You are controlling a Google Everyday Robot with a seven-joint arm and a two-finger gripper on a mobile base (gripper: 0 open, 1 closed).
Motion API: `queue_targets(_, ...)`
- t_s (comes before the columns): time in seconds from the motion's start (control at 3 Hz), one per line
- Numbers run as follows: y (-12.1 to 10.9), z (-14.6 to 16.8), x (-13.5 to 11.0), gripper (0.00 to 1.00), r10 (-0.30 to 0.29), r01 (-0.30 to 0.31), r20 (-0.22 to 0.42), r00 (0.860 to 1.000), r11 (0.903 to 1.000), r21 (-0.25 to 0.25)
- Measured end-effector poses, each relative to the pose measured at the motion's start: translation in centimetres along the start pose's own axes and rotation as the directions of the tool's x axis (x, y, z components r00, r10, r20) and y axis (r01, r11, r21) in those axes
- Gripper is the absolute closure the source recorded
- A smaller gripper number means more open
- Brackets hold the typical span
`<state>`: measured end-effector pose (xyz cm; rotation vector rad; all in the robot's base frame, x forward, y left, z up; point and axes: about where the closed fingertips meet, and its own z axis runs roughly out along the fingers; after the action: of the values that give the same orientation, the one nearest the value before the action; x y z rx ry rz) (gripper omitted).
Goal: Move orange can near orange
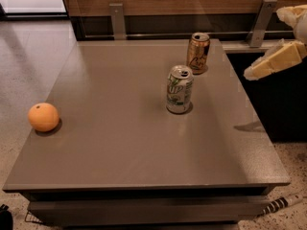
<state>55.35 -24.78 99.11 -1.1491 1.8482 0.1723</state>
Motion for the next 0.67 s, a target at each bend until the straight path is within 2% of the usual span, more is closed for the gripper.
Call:
queue_targets(0.33,-1.9,2.6,-1.2,0.00,0.057,-0.058,0.179,0.982,0.9983,0.000)
queue_targets(0.67,-2.5,4.6,-1.6,0.00,0.115,-0.113,0.280,0.953,0.9933,-0.022)
